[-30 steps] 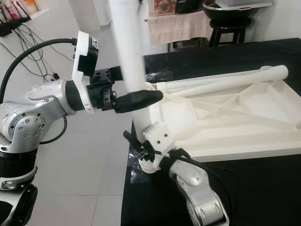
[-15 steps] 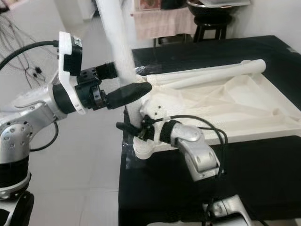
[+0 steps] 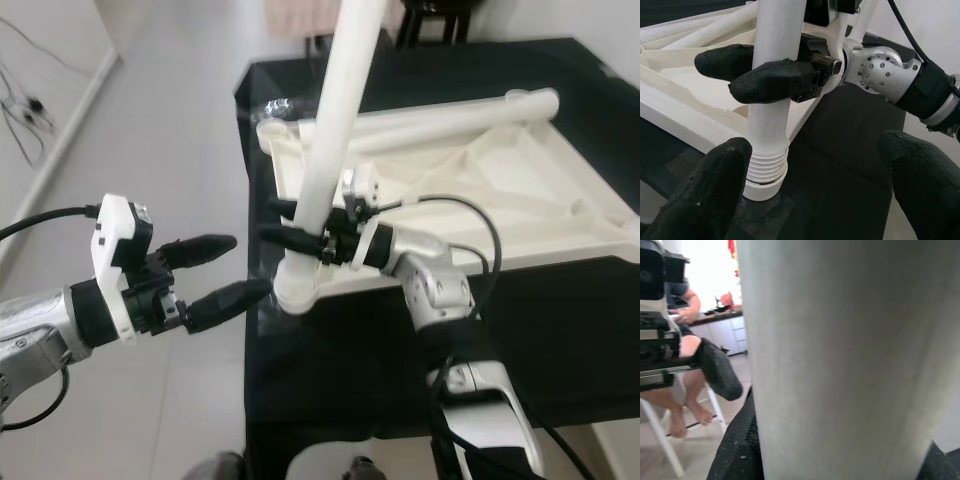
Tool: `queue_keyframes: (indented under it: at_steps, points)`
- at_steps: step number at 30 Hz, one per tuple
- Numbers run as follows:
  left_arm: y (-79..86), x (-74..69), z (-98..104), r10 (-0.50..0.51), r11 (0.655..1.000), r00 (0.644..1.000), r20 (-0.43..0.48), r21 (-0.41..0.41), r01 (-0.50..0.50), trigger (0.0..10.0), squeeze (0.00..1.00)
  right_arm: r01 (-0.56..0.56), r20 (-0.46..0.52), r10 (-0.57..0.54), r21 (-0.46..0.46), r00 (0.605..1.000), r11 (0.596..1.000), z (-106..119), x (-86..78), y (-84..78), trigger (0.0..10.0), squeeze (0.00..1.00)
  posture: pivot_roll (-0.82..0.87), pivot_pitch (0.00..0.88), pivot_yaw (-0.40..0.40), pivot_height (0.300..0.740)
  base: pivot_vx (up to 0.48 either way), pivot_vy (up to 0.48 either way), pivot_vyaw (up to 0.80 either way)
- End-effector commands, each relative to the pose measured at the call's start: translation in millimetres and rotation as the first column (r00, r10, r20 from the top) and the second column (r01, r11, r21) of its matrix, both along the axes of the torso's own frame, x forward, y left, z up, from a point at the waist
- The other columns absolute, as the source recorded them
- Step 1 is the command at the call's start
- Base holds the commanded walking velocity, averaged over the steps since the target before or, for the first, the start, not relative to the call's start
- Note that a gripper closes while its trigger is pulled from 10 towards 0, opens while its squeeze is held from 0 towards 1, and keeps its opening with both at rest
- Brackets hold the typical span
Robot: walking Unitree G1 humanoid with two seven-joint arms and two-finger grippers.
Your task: Building children table
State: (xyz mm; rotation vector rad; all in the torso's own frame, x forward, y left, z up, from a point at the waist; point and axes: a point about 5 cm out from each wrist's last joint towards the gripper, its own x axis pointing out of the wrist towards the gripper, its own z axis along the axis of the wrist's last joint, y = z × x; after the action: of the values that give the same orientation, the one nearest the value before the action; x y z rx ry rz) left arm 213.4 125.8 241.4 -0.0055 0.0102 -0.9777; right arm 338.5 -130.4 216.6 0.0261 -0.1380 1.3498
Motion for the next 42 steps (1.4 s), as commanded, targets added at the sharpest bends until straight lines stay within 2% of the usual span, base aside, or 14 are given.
queue_keyframes:
  at_steps: [1, 4, 11, 14, 16, 19, 20, 21, 27, 30, 31, 33, 37, 42]
  points:
    - [-0.7, -15.1, -12, 0.002, 0.999, 0.999, -0.042, 0.051, 0.000, 10.0, 0.00, -0.008, -0.079, -0.002, -0.126, 0.997, 0.992, -32, -2.0, 1.4, 10.0, 0.00, 0.12, 0.269, 0.067, 0.740, 0.000, 0.000, 0.00]
    - [1.1, -28.7, -26, 0.030, 0.996, 0.995, -0.099, 0.081, -0.022, 10.0, 0.00, -0.088, -0.042, 0.082, -0.193, 0.996, 0.977, -31, -2.5, 4.4, 10.0, 0.00, 0.13, 0.272, 0.067, 0.740, 0.000, 0.000, 0.00]
    - [2.8, -34.6, -34, 0.060, 0.993, 0.991, -0.121, 0.110, -0.047, 10.0, 0.00, -0.143, -0.011, 0.145, -0.234, 0.989, 0.962, -26, -2.0, 7.5, 10.0, 0.00, 0.13, 0.274, 0.065, 0.740, 0.000, 0.000, 0.00]
    - [1.8, -40.0, -45, 0.081, 0.988, 0.986, -0.145, 0.139, -0.060, 10.0, 0.00, -0.186, 0.034, 0.206, -0.305, 0.978, 0.934, -20, -2.0, 11.7, 10.0, 0.00, 0.12, 0.276, 0.065, 0.740, 0.000, 0.000, 0.00]
    - [1.8, -40.0, -45, 0.081, 0.988, 0.986, -0.145, 0.139, -0.060, 10.0, 0.00, -0.186, 0.034, 0.206, -0.305, 0.978, 0.934, -20, -2.0, 11.7, 10.0, 0.00, 0.12, 0.276, 0.065, 0.740, 0.000, 0.000, 0.00]
    - [-5.7, -52.8, -64, 0.105, 0.984, 0.977, -0.185, 0.159, -0.075, 10.0, 0.00, -0.226, 0.099, 0.295, -0.432, 0.950, 0.873, -13, 0.6, 13.7, 10.0, 0.00, 0.12, 0.282, 0.059, 0.740, 0.000, 0.000, 0.00]
    - [-5.7, -52.8, -64, 0.105, 0.984, 0.977, -0.185, 0.159, -0.075, 10.0, 0.00, -0.226, 0.099, 0.295, -0.432, 0.950, 0.873, -13, 0.6, 13.7, 10.0, 0.00, 0.12, 0.282, 0.059, 0.740, 0.000, 0.000, 0.00]
    - [-6.9, -54.5, -67, 0.138, 0.985, 0.970, -0.198, 0.131, -0.113, 10.0, 0.00, -0.240, 0.112, 0.331, -0.483, 0.937, 0.842, -12, 1.1, 13.1, 10.0, 0.00, 0.12, 0.284, 0.058, 0.740, 0.000, 0.000, 0.00]
    - [-5.4, -53.0, -65, 0.160, 0.984, 0.967, -0.198, 0.105, -0.141, 10.0, 0.00, -0.305, 0.074, 0.400, -0.526, 0.913, 0.794, -13, -1.3, 14.8, 10.0, 0.00, 0.12, 0.294, 0.057, 0.740, 0.000, 0.000, 0.00]
    - [-5.5, -52.9, -66, 0.157, 0.985, 0.967, -0.199, 0.098, -0.140, 10.0, 0.00, -0.322, 0.059, 0.413, -0.531, 0.909, 0.784, -12, -0.3, 16.2, 10.0, 0.00, 0.12, 0.294, 0.055, 0.740, 0.000, 0.000, 0.00]
    - [-5.7, -52.6, -66, 0.156, 0.986, 0.968, -0.199, 0.096, -0.139, 10.0, 0.00, -0.319, 0.058, 0.403, -0.512, 0.913, 0.798, -8, 2.3, 17.8, 10.0, 0.00, 0.12, 0.296, 0.052, 0.740, 0.000, 0.000, 0.00]
    - [-5.7, -52.6, -66, 0.156, 0.986, 0.968, -0.199, 0.096, -0.139, 10.0, 0.00, -0.319, 0.058, 0.403, -0.512, 0.913, 0.798, -8, 2.3, 17.8, 10.0, 0.00, 0.12, 0.296, 0.052, 0.740, 0.000, 0.000, 0.00]
    - [-6.0, -51.8, -67, 0.161, 0.985, 0.969, -0.189, 0.088, -0.147, 10.0, 0.00, -0.224, 0.074, 0.268, -0.367, 0.961, 0.903, 8, 17.8, 23.2, 10.0, 0.00, 0.11, 0.295, 0.044, 0.740, 0.000, 0.000, 0.00]
    - [-6.5, -51.9, -68, 0.166, 0.985, 0.969, -0.182, 0.085, -0.153, 10.0, 0.00, -0.184, 0.069, 0.215, -0.311, 0.974, 0.932, 10, 22.2, 22.2, 10.0, 0.00, 0.11, 0.295, 0.043, 0.740, 0.000, 0.000, 0.00]
